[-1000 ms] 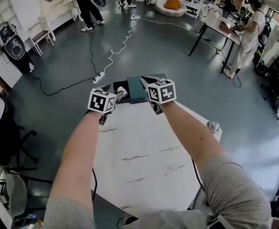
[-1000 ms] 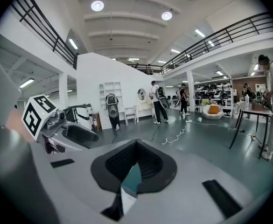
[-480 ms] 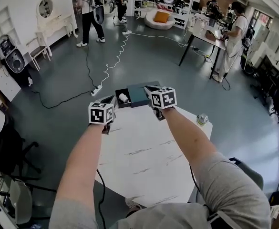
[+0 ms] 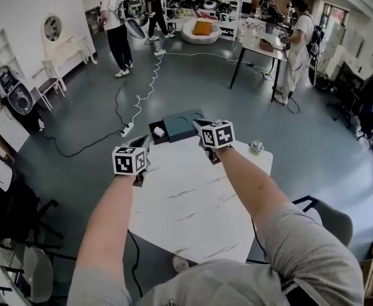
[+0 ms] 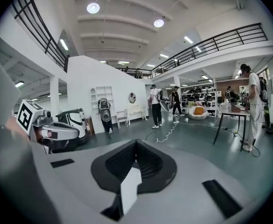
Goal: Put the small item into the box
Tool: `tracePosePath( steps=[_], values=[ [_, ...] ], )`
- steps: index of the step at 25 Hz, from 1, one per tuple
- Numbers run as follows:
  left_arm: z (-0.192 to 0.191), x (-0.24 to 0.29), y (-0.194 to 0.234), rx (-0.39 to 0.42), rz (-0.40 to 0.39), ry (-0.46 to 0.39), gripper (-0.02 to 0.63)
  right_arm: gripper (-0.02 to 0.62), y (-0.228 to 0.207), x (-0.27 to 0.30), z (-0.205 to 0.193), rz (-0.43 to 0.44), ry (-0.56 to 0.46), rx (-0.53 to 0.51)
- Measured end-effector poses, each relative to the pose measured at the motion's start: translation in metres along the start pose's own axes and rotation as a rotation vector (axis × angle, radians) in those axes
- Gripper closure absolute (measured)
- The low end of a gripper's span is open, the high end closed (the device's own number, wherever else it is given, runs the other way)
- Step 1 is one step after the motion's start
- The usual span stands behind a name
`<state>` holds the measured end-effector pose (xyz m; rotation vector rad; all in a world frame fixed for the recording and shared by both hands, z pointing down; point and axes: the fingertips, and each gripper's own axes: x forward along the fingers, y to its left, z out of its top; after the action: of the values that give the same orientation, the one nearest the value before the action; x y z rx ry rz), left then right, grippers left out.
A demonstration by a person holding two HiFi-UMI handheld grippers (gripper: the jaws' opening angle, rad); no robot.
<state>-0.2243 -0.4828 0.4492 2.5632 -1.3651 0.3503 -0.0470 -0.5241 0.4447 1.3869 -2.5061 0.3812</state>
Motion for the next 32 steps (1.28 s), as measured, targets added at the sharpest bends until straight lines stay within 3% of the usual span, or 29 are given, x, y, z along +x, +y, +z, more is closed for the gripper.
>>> tracePosePath(
  steps=[11,16,20,25,32],
  values=[
    [0.021,-0.051,-0.119,0.008,0.104,-0.044,0.603,0.588,-0.027,-0.123,-0.004,0.117,-0.019,-0.038],
    [0.018,-0.076,-0.181,0.006,0.140,-0.048,0.603,0.588,-0.035,-0.183,-0.020,0.206,0.025,-0.111],
    [0.021,-0.096,-0.210,0.003,0.174,-0.061,0.603,0.588,-0.042,-0.214,-0.011,0.251,0.000,-0.103],
    [0.016,-0.120,-0.247,0.042,0.156,-0.063,0.603,0.588,-0.037,-0.246,-0.010,0.287,-0.017,-0.083],
    [0.000,-0.149,-0.254,0.021,0.129,-0.099,0.603,0.588,-0.010,-0.273,-0.035,0.322,-0.017,-0.041]
  ],
)
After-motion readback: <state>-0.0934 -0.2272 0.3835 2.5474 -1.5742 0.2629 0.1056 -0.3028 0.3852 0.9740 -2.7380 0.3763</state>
